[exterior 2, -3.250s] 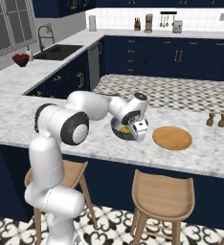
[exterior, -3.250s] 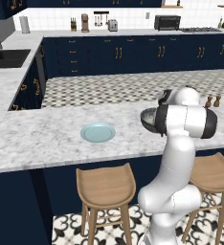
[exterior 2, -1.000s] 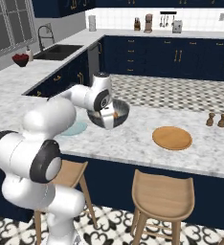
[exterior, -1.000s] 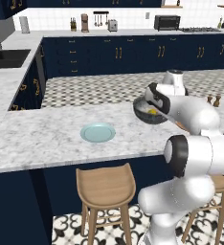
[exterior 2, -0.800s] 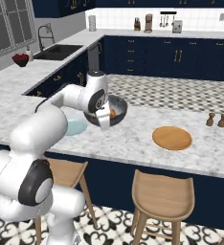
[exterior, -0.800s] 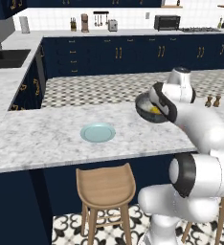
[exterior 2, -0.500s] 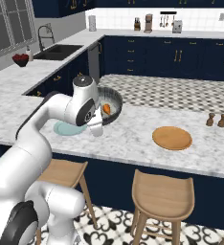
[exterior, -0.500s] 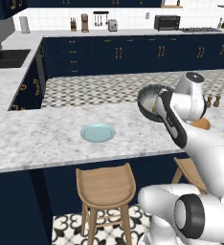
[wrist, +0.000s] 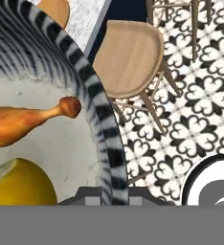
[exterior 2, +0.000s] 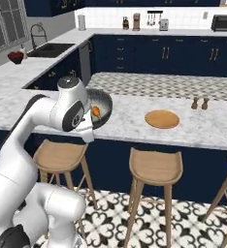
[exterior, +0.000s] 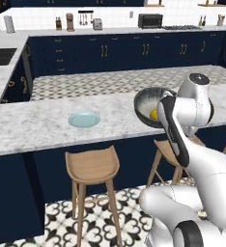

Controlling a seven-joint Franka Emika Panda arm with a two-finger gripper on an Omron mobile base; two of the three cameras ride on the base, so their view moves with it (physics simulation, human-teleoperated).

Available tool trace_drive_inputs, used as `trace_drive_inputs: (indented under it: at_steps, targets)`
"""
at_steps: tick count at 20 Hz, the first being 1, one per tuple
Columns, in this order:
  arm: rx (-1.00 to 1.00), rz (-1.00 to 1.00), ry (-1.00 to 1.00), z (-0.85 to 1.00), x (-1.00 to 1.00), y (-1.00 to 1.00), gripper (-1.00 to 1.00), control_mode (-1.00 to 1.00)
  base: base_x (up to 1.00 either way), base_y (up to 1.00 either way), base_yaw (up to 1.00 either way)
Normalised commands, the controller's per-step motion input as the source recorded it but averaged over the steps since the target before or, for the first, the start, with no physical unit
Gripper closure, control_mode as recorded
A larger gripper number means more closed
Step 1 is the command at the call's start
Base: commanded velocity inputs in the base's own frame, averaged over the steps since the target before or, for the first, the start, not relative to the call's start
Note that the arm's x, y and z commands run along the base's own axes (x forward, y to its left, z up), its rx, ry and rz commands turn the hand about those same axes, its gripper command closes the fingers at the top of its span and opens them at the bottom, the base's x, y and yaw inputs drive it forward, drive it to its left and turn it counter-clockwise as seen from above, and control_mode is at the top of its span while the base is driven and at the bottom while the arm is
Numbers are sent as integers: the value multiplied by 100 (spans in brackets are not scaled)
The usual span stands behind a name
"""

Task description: Pick the chicken drumstick and lemon from their plates and place them in the bowl. Then put the bowl in the fridge.

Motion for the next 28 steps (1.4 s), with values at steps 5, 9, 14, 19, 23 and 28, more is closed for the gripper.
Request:
trace_drive_inputs:
  at_steps: [5, 9, 14, 19, 23, 28]
  targets:
    - [0, 0, 0, 0, 0, 0, 100, 100, -66, -74, -55]
    - [0, 0, 0, 0, 0, 0, 100, 100, -3, -55, -78]
    - [0, 0, 0, 0, 0, 0, 100, 100, 18, -83, -72]
    - [0, 0, 0, 0, 0, 0, 100, 100, 38, -89, -62]
    - [0, 0, 0, 0, 0, 0, 100, 100, 91, -44, -48]
    - [0, 0, 0, 0, 0, 0, 100, 100, 100, -13, -29]
